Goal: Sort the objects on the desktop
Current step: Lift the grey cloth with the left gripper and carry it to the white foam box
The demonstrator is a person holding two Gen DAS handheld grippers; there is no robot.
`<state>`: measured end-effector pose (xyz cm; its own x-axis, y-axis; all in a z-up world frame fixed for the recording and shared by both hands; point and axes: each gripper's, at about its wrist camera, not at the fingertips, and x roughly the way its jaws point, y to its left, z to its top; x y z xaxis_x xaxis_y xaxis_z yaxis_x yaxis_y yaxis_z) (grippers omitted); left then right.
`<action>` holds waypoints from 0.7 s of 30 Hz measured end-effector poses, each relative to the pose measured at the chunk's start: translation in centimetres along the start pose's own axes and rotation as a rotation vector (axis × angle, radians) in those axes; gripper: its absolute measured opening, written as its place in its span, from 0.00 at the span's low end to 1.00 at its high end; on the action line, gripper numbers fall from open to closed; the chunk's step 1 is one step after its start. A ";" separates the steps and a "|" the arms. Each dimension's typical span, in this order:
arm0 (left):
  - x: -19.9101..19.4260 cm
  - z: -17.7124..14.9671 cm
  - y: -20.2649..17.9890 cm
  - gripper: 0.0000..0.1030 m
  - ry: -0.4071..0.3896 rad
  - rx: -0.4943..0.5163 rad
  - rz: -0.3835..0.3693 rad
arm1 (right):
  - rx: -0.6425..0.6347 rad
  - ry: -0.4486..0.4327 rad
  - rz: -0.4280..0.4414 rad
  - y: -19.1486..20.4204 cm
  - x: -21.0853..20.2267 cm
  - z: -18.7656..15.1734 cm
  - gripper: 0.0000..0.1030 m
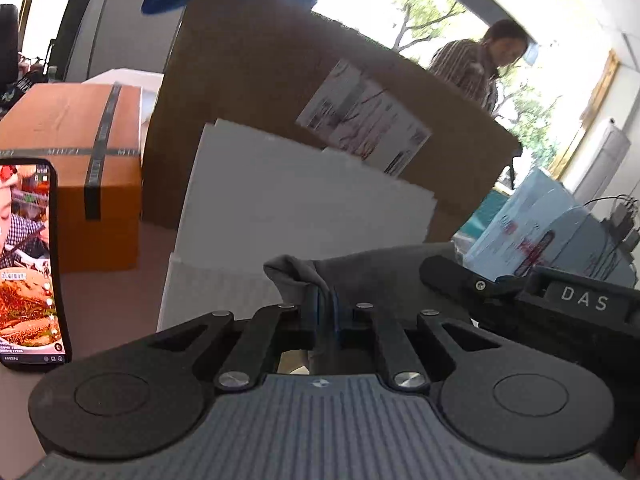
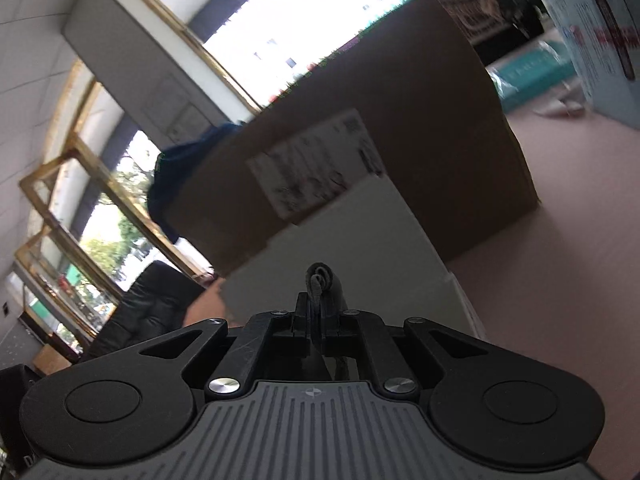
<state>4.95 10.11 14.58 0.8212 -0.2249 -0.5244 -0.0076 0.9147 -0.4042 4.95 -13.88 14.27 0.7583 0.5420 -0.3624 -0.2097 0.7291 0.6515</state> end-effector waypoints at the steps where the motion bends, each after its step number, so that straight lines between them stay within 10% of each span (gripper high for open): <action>1: 0.3 0.0 0.1 0.06 0.005 -0.003 0.007 | 0.007 0.007 -0.013 -0.2 0.4 0.0 0.05; 21: 3.6 -0.3 1.4 0.06 0.084 0.007 0.085 | 0.023 0.061 -0.182 -2.3 3.7 -1.1 0.05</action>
<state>7.72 10.44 11.86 0.7669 -0.1733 -0.6179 -0.0714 0.9338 -0.3506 7.51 -13.12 10.66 0.7437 0.4264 -0.5149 -0.0575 0.8081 0.5862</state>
